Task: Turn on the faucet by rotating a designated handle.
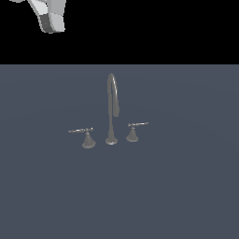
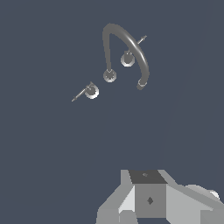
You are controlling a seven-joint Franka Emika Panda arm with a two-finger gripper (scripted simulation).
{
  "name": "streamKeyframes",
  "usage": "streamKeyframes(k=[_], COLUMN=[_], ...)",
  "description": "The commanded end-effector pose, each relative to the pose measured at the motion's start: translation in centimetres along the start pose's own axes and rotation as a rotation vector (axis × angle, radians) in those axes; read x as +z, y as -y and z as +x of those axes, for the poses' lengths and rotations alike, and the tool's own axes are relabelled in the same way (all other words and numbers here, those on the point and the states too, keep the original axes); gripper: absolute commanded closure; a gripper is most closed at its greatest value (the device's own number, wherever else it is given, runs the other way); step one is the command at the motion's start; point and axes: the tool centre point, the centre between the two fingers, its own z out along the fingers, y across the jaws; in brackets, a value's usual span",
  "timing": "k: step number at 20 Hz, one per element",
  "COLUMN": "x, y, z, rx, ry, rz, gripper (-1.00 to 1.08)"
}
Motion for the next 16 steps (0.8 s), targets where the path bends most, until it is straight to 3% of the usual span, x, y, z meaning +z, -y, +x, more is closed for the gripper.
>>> streamKeyframes(k=[1, 16], x=[1.7, 10.9], y=[1.2, 7.3], z=[0.3, 2.9], rx=[0.052, 0.325], ry=[0.002, 0.012], rz=[0.000, -0.004], gripper=[1.08, 1.08])
